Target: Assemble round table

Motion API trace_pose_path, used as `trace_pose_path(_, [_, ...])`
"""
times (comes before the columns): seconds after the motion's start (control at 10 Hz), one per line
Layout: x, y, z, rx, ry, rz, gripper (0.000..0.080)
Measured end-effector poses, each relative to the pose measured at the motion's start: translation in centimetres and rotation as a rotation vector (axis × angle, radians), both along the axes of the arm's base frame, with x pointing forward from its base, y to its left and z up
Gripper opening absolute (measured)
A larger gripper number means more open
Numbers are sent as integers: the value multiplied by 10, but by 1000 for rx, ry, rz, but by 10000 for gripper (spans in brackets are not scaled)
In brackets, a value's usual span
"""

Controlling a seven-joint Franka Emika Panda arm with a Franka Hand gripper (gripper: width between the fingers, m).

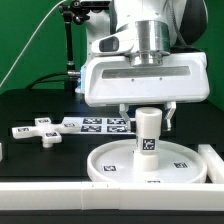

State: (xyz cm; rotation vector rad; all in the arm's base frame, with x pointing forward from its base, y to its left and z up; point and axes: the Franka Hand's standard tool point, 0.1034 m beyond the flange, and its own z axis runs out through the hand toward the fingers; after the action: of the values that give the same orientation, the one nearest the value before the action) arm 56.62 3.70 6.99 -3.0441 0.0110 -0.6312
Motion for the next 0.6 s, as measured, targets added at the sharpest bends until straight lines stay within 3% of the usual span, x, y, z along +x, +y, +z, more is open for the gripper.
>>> trace_pose_path(0.4, [0,-2,0,11,-5,-33,409])
trace_pose_path(0.6, [-3,-5,0,92,-43,-254,409])
